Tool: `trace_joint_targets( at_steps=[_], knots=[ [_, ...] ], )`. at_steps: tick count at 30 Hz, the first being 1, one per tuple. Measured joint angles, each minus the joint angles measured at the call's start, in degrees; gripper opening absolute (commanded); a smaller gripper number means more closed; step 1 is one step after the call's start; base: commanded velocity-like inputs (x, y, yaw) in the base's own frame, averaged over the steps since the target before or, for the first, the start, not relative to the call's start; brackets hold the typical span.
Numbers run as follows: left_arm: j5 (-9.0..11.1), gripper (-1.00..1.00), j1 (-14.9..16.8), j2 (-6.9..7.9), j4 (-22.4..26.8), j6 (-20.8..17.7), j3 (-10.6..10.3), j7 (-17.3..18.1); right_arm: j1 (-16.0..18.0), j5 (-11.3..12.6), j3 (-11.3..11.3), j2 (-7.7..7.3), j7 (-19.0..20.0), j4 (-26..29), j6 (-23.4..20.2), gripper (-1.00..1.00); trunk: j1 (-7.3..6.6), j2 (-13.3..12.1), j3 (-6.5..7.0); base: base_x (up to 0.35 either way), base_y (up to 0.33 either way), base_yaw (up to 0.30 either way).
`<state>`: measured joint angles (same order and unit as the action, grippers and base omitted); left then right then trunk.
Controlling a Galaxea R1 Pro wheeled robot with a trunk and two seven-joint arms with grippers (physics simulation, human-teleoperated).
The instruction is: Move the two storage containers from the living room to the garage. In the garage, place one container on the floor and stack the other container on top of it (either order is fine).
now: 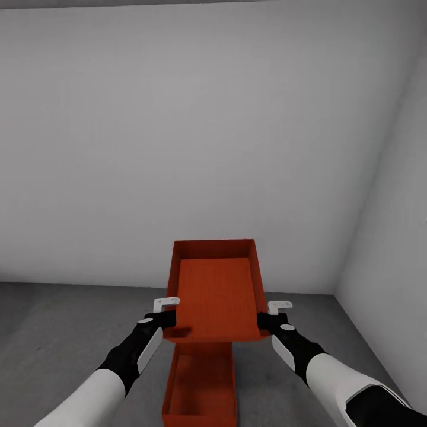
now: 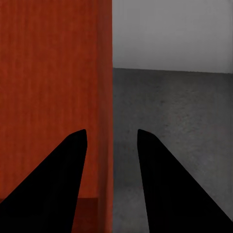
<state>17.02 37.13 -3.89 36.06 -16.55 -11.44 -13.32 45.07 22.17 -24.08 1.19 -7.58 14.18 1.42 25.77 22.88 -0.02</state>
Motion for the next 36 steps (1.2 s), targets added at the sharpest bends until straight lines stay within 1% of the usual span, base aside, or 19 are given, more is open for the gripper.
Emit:
trace_joint_targets(
  at_steps=[12,27,36],
  knots=[
    [-0.02,-1.00,0.00,0.00,0.00,-0.15,0.03,-0.01,0.01,-0.03,0.07,0.03,0.05,-0.11,-0.06,-1.00,-0.01,0.00,0.00,0.012,0.007,0.000],
    [0.01,-1.00,0.00,-0.01,0.00,0.06,-0.02,-0.01,0.02,-0.11,0.08,-0.01,0.07,-0.04,0.06,-1.00,-0.02,0.01,0.00,0.187,0.229,0.000],
    [0.07,-1.00,0.00,0.00,0.01,0.10,-0.06,-0.04,0.03,-0.09,0.04,-0.02,0.03,0.00,0.04,-1.00,0.00,0.00,0.00,0.040,0.039,-0.001]
  ],
)
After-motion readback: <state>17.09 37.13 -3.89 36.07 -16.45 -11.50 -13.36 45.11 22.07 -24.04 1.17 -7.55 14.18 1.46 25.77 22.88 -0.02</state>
